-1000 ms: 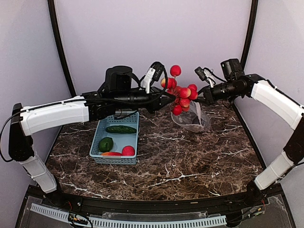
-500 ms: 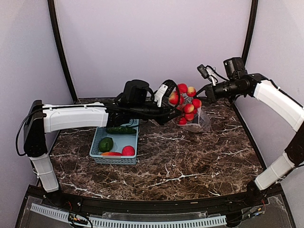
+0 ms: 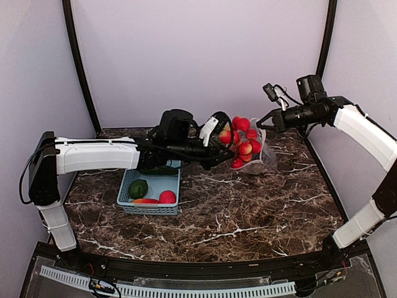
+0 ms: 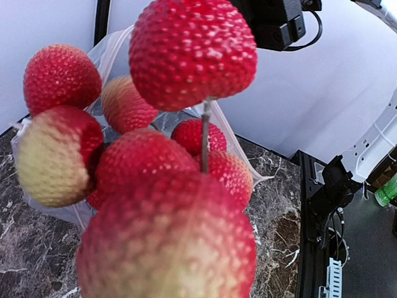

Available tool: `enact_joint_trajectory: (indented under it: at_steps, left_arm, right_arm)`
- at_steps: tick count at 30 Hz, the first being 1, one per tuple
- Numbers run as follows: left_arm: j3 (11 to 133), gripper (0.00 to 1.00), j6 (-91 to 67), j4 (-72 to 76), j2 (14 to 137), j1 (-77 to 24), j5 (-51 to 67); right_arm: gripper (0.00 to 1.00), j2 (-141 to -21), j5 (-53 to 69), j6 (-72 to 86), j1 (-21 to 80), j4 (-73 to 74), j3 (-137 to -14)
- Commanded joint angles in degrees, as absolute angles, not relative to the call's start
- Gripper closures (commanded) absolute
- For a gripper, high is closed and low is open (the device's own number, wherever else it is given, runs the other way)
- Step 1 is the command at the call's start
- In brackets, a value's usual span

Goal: Place the food in the zip-top bag and seal the zipper
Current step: Place the fake fruit in the zipper food storage bag.

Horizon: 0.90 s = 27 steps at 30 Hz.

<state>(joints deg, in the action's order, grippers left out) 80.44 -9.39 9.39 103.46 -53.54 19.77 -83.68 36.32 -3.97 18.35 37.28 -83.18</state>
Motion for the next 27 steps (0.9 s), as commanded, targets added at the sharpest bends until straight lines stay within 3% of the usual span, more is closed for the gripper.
enact_joint_trajectory:
  at_steps: [1,12,20,27]
  left_arm:
    - [80.24,0.99,-4.86,10.69,99.57,-54.1,23.77]
    - [83.51,0.99,1.42,9.17,98.85,-54.76,20.24]
    - [78.04,0.98,3.23,19.8,94.66,-54.92,17.02]
    - [81.07,0.98,4.83,18.66,97.62,-55.19,20.17]
  right_arm:
    - [1.0,-84.06,35.27,-3.6,18.19,34.98,-82.83]
    - [1.0,-84.9,36.64,-3.58,18.28,35.38,-82.66]
    - [1.0,-85.94,37.73,-3.69,18.54,35.35,-81.99]
    - [1.0,-86.38,37.92,-3.37,18.71,35.94,-82.96]
